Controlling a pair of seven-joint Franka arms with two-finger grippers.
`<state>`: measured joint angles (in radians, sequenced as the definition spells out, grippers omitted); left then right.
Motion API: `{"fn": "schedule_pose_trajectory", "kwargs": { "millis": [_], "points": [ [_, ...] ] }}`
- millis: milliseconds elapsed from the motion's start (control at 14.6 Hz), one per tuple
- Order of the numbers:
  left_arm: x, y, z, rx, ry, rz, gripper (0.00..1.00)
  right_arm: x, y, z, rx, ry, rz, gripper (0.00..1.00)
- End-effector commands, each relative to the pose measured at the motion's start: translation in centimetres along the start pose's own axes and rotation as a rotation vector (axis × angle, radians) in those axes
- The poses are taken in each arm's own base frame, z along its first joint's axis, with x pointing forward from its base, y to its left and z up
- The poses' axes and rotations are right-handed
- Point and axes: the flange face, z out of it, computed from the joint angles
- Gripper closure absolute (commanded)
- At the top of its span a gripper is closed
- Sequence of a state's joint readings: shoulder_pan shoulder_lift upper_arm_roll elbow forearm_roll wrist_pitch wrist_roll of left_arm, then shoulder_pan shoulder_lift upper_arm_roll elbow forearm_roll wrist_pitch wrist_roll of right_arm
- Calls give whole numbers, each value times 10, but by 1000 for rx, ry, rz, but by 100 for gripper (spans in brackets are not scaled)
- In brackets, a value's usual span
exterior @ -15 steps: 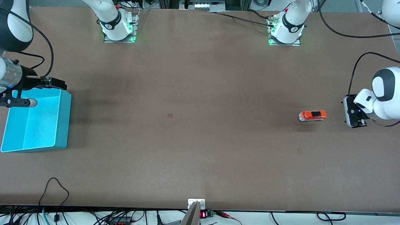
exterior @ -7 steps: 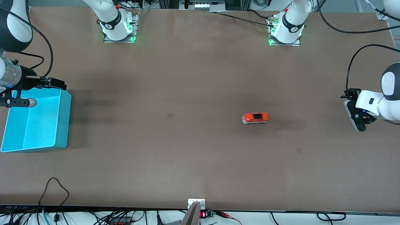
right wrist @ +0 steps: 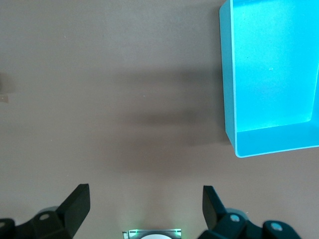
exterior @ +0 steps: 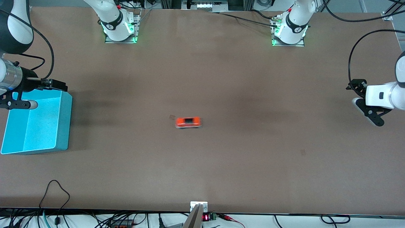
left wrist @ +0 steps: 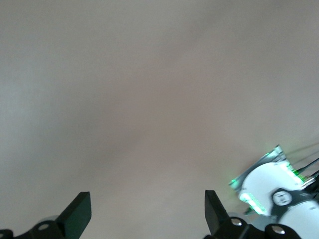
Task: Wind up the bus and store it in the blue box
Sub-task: 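Raise the left gripper away while the bus rolls toward the blue box, then lower the right gripper onto the bus beside the blue box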
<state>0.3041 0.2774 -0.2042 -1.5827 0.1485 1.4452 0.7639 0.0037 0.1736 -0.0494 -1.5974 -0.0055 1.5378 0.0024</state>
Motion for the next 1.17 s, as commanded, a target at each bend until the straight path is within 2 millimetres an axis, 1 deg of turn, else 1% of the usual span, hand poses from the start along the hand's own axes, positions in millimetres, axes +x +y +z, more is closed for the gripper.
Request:
{"fn": "schedule_pose_trajectory", "kwargs": {
  "millis": [0, 206, 275, 412, 481, 549, 687, 893, 961, 1030, 1099],
  "points": [
    [-19, 36, -36, 28, -4, -172, 0, -4, 4, 0, -6, -9, -7, 0],
    [-28, 76, -69, 69, 18, -344, 0, -4, 4, -1, -6, -8, -7, 0],
    [-26, 90, -77, 83, 27, -390, 0, -4, 4, -1, -6, -8, -7, 0],
    [-38, 108, -115, 105, 67, -473, 0, -5, 4, 1, -4, -23, -7, 0],
    [-43, 114, -127, 106, 73, -491, 0, -6, 3, 2, -6, -34, -5, 0],
    [-45, 116, -135, 110, 89, -495, 0, -6, 4, 2, -4, -34, -4, 0],
    [-50, 115, -143, 111, 113, -500, 0, -6, 3, 2, -6, -34, -5, 0],
    [-54, 126, -150, 105, 155, -500, 0, -6, 2, 2, 1, -35, -5, 0],
    [-55, 128, -156, 130, 193, -507, 0, -6, 1, 2, 6, -34, -6, 0],
    [-58, 127, -157, 136, 239, -531, 0, -6, -1, 2, 5, -34, -8, 0],
    [-59, 126, -158, 126, 298, -558, 0, -2, -4, 9, 5, -47, -13, 0]
  ]
}}
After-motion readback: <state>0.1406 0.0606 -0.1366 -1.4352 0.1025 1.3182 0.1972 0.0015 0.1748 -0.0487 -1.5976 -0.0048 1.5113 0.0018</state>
